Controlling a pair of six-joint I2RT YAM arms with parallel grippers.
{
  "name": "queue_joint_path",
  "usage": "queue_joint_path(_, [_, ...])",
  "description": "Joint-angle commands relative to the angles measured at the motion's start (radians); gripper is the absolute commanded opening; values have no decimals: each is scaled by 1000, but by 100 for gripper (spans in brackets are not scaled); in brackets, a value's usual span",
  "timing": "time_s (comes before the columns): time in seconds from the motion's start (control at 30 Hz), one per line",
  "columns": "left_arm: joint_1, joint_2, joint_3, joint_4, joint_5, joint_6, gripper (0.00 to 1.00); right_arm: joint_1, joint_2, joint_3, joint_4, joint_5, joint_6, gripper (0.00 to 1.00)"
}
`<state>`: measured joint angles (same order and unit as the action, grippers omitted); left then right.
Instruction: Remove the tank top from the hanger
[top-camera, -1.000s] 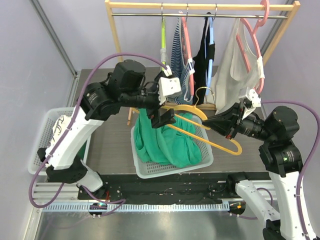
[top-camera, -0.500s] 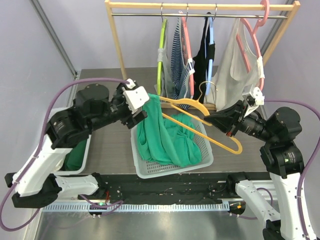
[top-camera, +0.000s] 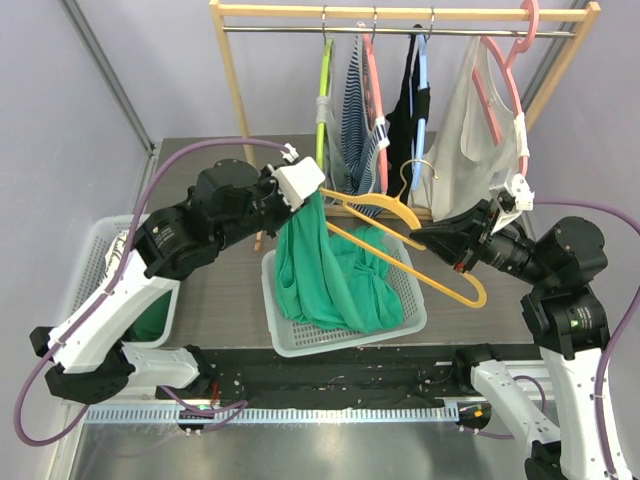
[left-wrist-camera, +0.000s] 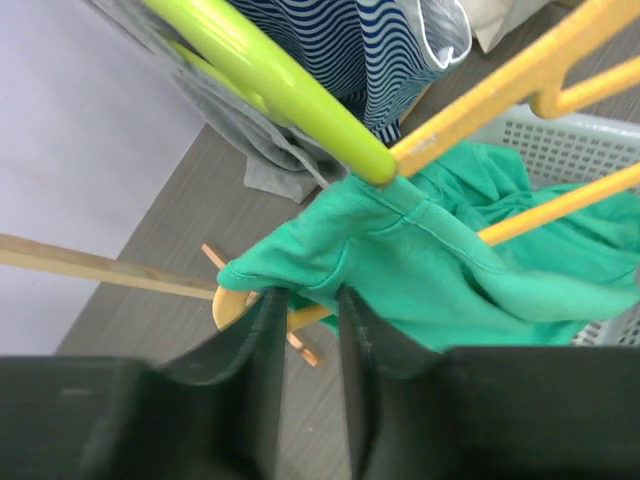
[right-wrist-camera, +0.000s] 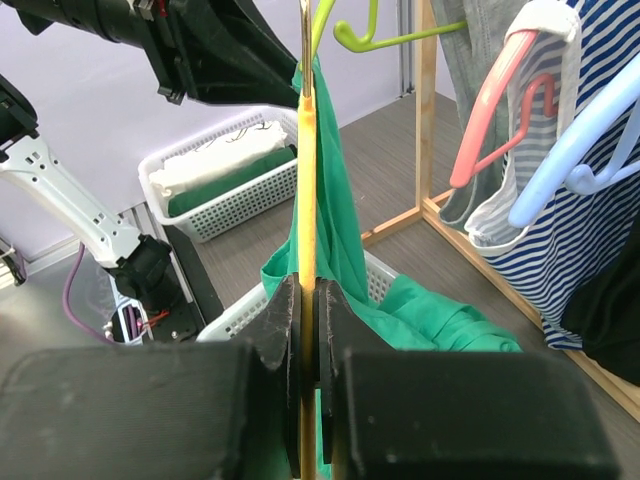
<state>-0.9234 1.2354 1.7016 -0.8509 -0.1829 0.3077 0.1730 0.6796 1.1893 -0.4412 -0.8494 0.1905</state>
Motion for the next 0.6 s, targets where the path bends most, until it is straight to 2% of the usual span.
queue_joint_path(0.0, [-3, 9, 66, 70, -24, -22, 15, 0, -28, 12, 75, 9, 10, 1])
queue_joint_path(0.13, [-3, 12, 81, 70, -27, -32, 0, 0, -35, 13, 62, 21, 4, 1])
queue_joint_path(0.37, [-3, 7, 128, 56, -27, -36, 0, 0, -37, 20, 9, 41, -25, 1])
queue_joint_path(0.57, [55, -10, 219, 47, -32, -25, 0, -1, -51, -7, -40, 61, -46, 1])
